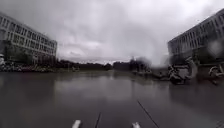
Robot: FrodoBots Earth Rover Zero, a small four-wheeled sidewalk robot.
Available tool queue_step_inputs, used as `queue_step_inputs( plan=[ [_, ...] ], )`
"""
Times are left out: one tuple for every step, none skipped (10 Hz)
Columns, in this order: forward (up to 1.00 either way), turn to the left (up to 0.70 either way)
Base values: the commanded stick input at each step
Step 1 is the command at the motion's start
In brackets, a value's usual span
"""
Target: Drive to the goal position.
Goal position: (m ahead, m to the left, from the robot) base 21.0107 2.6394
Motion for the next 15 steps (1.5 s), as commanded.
queue_step_inputs(
  plan=[
    [0.70,0.00],
    [0.70,0.00],
    [0.70,0.00],
    [0.70,0.00],
    [0.70,0.00],
    [0.70,0.00],
    [0.70,0.00],
    [0.70,0.00],
    [0.70,0.00],
    [0.70,0.00],
    [0.70,0.00],
    [0.70,0.00],
    [0.70,0.00],
    [0.70,0.00],
    [0.70,0.00]
  ],
)
